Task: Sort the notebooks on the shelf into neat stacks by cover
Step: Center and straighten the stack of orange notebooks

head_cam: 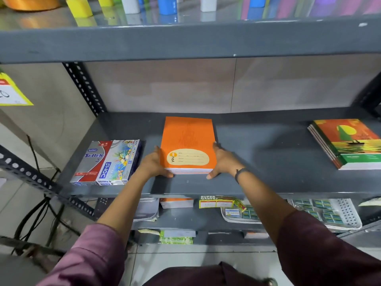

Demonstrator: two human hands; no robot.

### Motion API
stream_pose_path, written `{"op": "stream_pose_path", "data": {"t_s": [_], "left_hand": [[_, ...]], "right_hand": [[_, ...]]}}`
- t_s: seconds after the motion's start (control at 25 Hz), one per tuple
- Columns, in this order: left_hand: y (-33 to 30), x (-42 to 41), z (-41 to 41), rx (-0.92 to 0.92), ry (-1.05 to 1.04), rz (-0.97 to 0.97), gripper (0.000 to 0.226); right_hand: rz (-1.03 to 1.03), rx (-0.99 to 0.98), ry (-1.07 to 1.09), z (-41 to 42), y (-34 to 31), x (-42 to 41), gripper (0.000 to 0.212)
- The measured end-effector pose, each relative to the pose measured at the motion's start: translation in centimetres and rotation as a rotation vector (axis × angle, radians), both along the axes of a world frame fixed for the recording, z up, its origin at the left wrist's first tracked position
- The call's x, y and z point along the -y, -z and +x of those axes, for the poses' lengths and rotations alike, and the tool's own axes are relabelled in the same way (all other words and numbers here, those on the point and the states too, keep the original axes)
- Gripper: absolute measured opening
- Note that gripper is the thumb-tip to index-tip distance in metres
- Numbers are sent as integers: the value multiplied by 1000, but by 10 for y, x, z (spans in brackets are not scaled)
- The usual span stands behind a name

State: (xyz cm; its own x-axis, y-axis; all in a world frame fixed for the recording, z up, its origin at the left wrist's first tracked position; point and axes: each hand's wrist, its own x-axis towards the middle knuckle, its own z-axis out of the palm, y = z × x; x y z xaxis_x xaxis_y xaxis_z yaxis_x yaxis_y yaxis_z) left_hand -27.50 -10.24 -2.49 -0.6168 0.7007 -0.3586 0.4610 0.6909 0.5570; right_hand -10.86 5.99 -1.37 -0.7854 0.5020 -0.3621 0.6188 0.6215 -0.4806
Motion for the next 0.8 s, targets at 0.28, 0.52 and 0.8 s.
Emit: {"op": "stream_pose_path", "data": {"t_s": [0.28, 0.52, 0.8], "left_hand": [[2, -1, 17, -207, -144, 25, 62], [-2, 1, 20, -189, -180, 50, 62], [7, 18, 6, 412, -183, 336, 81]], "right_hand": [[264, 89, 23, -13, 6, 10, 119], [284, 94, 25, -16, 1, 12, 112], [-9, -116, 106, -3, 7, 12, 111]]}}
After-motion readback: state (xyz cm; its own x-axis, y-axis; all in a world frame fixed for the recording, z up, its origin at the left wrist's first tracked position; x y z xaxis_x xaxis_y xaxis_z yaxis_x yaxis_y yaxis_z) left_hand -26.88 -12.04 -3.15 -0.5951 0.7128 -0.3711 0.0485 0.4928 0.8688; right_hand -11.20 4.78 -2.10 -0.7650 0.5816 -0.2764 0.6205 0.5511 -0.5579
